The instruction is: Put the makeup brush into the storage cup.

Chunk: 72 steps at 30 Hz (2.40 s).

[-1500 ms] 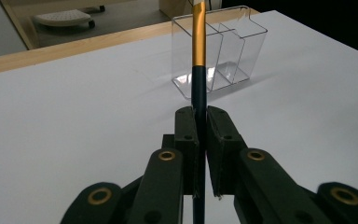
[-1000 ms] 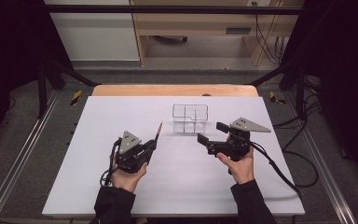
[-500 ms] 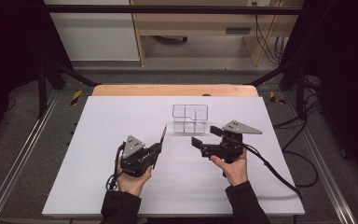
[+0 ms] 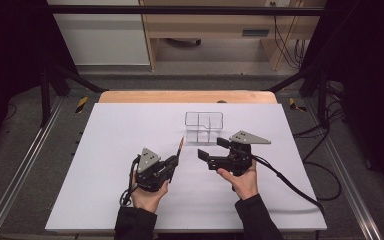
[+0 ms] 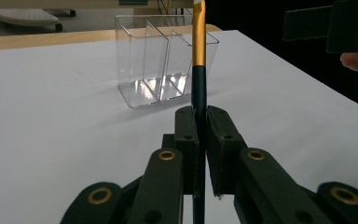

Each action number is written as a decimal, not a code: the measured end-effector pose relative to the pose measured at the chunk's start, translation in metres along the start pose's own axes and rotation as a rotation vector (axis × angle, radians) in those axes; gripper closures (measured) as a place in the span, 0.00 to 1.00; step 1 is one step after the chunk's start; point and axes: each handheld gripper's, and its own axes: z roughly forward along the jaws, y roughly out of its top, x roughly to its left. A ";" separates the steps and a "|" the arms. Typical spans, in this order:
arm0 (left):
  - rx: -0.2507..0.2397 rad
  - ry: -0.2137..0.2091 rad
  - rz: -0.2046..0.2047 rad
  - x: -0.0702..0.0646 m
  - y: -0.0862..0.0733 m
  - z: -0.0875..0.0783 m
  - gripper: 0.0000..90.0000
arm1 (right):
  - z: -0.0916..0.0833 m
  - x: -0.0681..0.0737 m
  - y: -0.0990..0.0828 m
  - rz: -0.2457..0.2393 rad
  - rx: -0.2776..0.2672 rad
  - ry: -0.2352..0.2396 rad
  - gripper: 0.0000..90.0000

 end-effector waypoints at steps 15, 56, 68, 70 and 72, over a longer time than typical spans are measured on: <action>0.002 -0.020 -0.001 -0.008 -0.004 0.008 0.92 | 0.012 0.005 -0.006 0.045 -0.008 0.029 0.21; -0.014 -0.065 0.015 -0.032 0.002 0.016 0.92 | 0.023 0.008 -0.013 0.179 0.007 0.086 0.56; -0.016 -0.065 0.022 -0.034 0.002 0.016 0.92 | 0.024 0.009 -0.014 0.204 -0.002 0.108 0.65; -0.024 -0.065 0.025 -0.035 0.002 0.015 0.92 | 0.025 0.009 -0.015 0.207 -0.002 0.111 0.67; -0.028 -0.059 0.033 -0.036 0.002 0.014 0.92 | 0.025 0.010 -0.015 0.210 -0.002 0.115 0.68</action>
